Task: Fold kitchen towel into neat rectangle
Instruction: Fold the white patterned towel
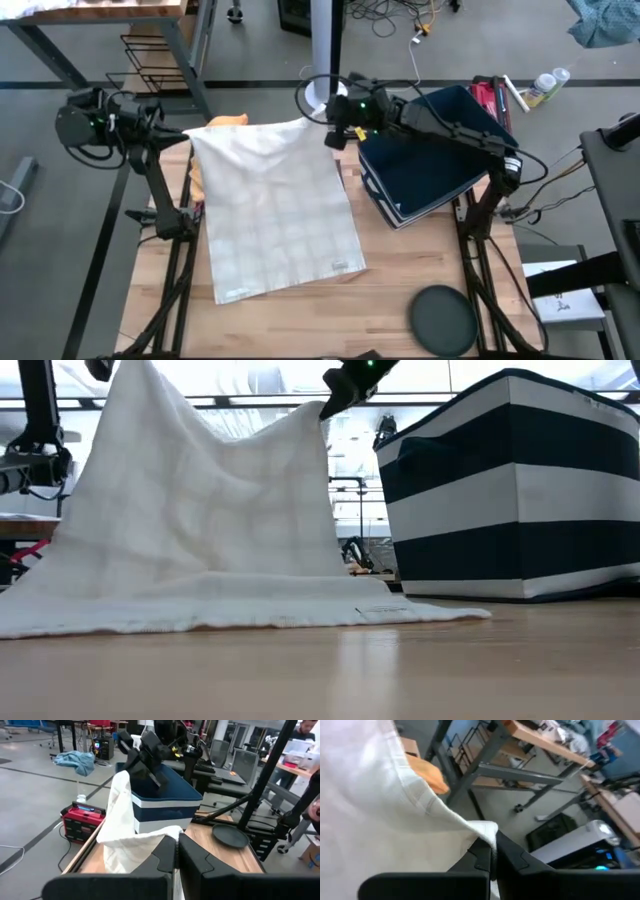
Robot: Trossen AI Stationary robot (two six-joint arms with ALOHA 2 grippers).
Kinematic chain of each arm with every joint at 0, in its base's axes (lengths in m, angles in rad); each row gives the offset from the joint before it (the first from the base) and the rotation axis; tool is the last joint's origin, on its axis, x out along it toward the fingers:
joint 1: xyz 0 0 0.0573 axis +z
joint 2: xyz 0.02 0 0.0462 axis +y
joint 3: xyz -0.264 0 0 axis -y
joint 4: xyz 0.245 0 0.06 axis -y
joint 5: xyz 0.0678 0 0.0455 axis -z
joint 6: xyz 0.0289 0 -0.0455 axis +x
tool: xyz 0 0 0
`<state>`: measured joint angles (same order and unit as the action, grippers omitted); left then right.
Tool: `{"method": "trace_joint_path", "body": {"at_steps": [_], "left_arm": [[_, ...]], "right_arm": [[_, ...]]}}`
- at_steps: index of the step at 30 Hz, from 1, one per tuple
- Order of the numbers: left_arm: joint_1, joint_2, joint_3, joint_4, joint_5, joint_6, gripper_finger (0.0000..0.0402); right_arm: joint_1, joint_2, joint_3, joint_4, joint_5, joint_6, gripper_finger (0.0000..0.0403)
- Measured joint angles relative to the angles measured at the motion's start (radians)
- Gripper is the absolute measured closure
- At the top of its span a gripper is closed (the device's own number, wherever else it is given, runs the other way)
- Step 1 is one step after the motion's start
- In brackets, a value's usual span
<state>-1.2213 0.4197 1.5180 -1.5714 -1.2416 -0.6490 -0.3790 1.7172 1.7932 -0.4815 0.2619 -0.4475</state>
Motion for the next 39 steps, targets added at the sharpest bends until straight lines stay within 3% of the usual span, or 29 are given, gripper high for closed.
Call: {"method": "trace_joint_path", "body": {"at_steps": [7,13,18,31,39], "left_arm": [[0.0,-0.032,-0.064,0.0,0.077,-0.055,0.0401],[0.002,-0.058,-0.211,0.0,0.317,-0.33,0.0401],[0.002,-0.071,-0.335,0.0,0.411,-0.499,0.0401],[0.001,-0.078,-0.584,0.001,0.672,-0.839,0.0401],[0.002,-0.078,-0.66,0.009,0.763,-0.933,0.0401]], "right_arm": [[0.012,0.0,-0.048,-0.084,-0.145,0.07,0.0403],[0.054,0.0,-0.067,-0.277,-0.277,0.139,0.0403],[0.113,0.0,-0.083,-0.39,-0.392,0.17,0.0403],[0.264,0.002,-0.194,-0.424,-0.402,0.349,0.0403],[0.349,0.002,-0.197,-0.411,-0.393,0.385,0.0403]]}}
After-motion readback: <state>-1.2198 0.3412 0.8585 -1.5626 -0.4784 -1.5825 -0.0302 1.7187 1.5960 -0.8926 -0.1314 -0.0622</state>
